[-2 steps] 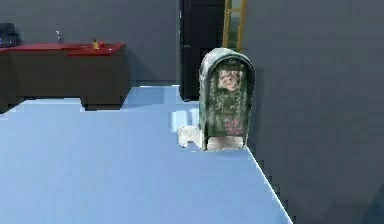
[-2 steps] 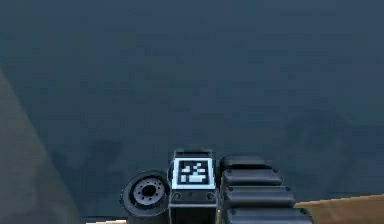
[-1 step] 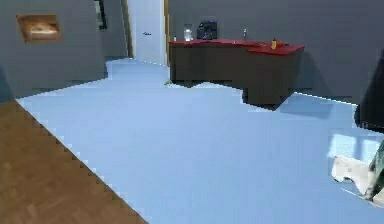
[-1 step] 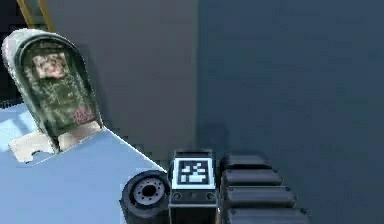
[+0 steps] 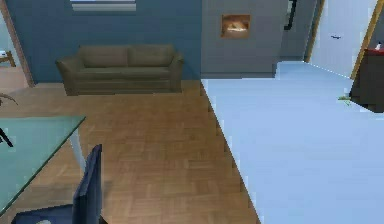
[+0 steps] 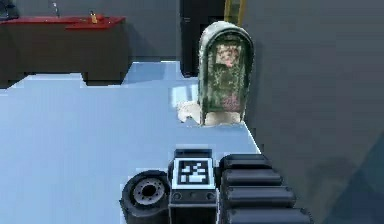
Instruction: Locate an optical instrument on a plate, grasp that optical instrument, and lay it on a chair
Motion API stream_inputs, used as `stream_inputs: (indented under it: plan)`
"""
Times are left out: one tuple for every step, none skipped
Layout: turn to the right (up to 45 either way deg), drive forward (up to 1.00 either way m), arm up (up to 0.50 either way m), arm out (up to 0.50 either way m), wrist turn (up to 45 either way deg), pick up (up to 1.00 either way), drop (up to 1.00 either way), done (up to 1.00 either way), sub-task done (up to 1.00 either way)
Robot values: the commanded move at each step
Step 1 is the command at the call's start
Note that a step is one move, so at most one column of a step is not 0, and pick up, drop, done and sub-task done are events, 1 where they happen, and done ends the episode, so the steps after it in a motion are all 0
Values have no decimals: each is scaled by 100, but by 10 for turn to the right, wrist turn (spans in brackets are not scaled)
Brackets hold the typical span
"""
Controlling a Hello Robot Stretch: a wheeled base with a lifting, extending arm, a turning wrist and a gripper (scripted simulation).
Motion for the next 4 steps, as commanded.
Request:
stream_inputs:
  plan:
    - [-120,0,0,0,0,0,0,0,0]
    - [450,0,0,0,0,0,0,0,0]
    - [450,0,0,0,0,0,0,0,0]
    - [450,0,0,0,0,0,0,0,0]
